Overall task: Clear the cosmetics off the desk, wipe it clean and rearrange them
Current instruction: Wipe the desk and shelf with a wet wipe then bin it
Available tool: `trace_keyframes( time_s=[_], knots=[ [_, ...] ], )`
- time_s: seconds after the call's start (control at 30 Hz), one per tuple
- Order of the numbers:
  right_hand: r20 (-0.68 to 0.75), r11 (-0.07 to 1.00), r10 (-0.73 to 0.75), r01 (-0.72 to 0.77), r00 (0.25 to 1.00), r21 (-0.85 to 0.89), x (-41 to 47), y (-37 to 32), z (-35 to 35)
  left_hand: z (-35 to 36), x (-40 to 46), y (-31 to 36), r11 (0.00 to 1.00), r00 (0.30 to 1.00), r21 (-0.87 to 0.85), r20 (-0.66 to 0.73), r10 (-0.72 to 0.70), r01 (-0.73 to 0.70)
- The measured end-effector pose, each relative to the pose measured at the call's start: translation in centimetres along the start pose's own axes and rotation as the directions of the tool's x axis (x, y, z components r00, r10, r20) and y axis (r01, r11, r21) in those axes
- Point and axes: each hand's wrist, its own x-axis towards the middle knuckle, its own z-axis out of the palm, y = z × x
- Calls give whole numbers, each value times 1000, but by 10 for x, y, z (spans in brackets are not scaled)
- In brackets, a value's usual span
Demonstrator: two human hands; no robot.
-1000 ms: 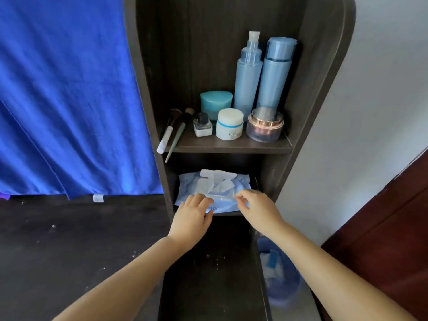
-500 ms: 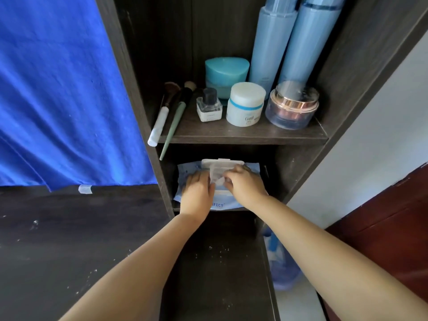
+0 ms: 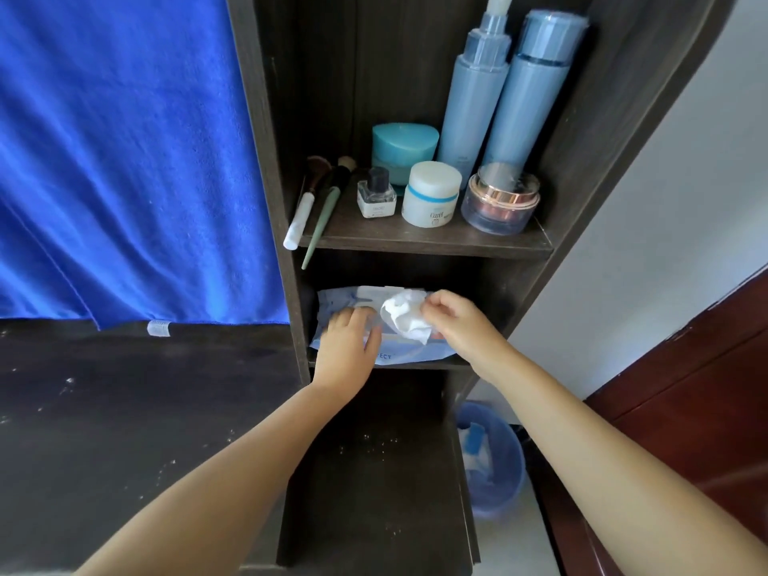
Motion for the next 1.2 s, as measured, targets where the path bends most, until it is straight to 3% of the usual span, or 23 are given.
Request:
trace_keyframes(
  time_s=[0.07, 0.13, 0.2, 0.37, 0.5, 0.57, 0.67, 0.77, 0.87, 0.97, 1.07, 1.13, 1.2],
  knots=[
    [41, 1000, 20, -20, 999, 13, -18, 3, 7, -15, -22, 10, 962, 995, -254, 44, -88, 96],
    [69, 999, 27, -29, 997, 22, -33, 5, 21, -30, -45, 15, 819, 961, -503, 171, -217, 275],
    [121, 999, 19, -23, 993, 36, -47, 4, 40, -42, -66, 11, 708, 928, -600, 246, -280, 373],
    [267, 1000, 6, -10, 964, 14, -71, 10, 102, -67, -118, -33, 580, 868, -670, 213, -449, 464],
    [372, 998, -11, -11, 928, 57, -87, 15, 155, -84, -158, -75, 596, 811, -599, 165, -562, 535],
    [363, 999, -28, 17, 931, 34, -90, 12, 174, -90, -172, -91, 596, 793, -575, 167, -586, 561],
    [330, 991, 27, -68, 943, 114, -86, -4, 193, -104, -185, -116, 599, 794, -575, 160, -586, 558],
    [177, 997, 30, -42, 984, 68, -81, -24, 201, -121, -194, -153, 729, 823, -419, 82, -563, 541],
    [31, 964, -190, 192, 981, -186, -87, -32, 210, -135, -207, -200, 889, 889, -37, -16, -457, 457],
    [216, 779, -306, 375, 927, -503, -97, -11, 233, -144, -214, -242, 910, 942, 244, -63, -331, 336],
    [417, 653, -156, 411, 895, -636, -107, 28, 259, -148, -211, -274, 892, 972, 392, -34, -231, 226],
    [452, 653, -97, 400, 887, -643, -114, 41, 267, -148, -209, -286, 882, 981, 437, -8, -195, 179],
    [351, 738, -131, 328, 927, -590, -110, 43, 271, -147, -207, -292, 884, 990, 450, -8, -140, 129]
  ],
)
